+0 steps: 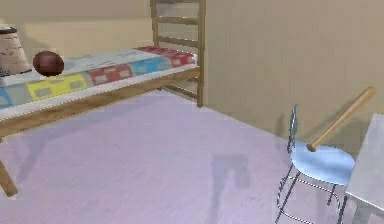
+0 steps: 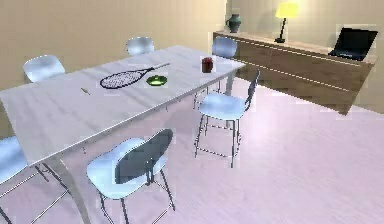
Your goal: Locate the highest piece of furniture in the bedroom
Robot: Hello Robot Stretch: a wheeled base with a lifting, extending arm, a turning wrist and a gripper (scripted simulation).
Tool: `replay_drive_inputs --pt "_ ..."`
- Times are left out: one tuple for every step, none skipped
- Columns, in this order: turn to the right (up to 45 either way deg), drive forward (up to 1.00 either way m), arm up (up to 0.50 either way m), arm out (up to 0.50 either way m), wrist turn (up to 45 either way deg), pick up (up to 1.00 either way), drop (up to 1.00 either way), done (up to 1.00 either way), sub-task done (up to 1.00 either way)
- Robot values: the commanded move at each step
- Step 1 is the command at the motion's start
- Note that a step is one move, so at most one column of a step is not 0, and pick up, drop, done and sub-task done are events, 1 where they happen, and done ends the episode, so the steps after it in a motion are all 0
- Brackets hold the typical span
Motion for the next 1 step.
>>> replay_drive_inputs --pt "0.0 0.35 0.0 0.0 0.0 0.0 0.0 0.0 0.0"
